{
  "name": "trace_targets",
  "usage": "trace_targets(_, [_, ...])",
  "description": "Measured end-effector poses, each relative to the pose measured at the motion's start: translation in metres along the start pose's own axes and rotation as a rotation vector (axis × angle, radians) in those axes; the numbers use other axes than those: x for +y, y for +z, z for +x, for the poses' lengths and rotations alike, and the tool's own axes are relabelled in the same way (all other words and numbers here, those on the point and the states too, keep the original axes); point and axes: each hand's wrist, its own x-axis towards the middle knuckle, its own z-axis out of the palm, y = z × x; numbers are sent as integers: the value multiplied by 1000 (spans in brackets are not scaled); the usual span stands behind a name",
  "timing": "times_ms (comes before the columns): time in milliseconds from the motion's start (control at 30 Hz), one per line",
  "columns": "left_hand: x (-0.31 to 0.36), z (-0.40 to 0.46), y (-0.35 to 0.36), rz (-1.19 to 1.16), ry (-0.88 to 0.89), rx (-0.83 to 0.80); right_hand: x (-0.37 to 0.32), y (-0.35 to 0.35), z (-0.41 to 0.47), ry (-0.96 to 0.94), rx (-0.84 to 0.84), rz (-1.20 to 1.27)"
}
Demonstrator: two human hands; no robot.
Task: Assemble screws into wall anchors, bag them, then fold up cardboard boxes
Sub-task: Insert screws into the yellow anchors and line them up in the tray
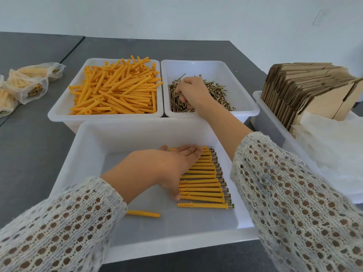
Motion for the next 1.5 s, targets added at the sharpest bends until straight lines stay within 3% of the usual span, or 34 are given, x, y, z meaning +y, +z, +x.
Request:
trace_targets(467, [2,-2,-2,-24,8,14,1,0,1,0,4,2])
trace_targets(733, [47,12,35,-143,-1,179,0,-1,0,3,0,-1])
trace_targets(1033, [61,24,54,-93,-70,273,0,-1,0,11,-11,3])
trace_targets(1500, [57,22,41,-196,-38,184,-1,-1,0,27,16,19])
